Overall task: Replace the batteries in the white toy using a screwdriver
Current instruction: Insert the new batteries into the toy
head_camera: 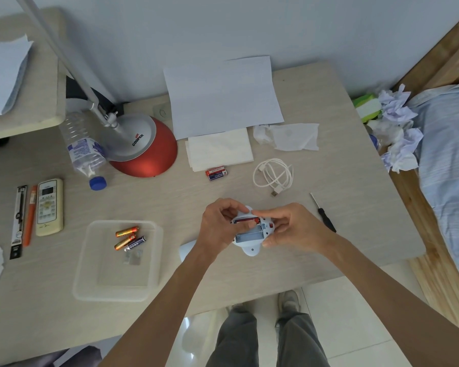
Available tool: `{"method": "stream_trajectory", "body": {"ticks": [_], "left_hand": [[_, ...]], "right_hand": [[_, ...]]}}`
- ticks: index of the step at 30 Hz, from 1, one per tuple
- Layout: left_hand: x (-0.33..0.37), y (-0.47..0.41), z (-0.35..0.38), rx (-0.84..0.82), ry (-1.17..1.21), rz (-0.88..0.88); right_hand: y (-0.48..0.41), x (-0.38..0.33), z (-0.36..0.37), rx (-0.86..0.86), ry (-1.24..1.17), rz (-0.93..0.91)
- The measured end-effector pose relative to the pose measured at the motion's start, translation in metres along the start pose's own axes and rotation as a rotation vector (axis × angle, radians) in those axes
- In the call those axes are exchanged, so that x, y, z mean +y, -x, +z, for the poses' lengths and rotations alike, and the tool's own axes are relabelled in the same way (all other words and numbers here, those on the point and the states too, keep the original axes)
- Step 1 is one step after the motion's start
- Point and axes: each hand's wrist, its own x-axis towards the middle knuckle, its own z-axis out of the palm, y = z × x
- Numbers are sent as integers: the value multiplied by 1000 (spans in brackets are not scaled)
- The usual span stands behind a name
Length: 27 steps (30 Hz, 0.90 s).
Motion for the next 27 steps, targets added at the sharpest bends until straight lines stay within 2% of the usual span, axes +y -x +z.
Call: {"method": "stream_trajectory", "body": {"ticks": [9,11,14,18,23,27], "left_hand": [[9,8,-15,-40,58,-34],[16,8,-25,13,23,-11],[21,-9,-45,149,-192,142],[26,-48,-66,168,-605,409],[34,-73,-58,110,-869,478],[34,-77,-50,172,-961,522]], "right_hand": [[0,0,0,2,3,-5],[1,1,0,5,0,-1],[1,1,1,18,6,20],[1,2,0,19,29,19],[0,3,1,19,40,27],[1,1,1,20,48,32]]}}
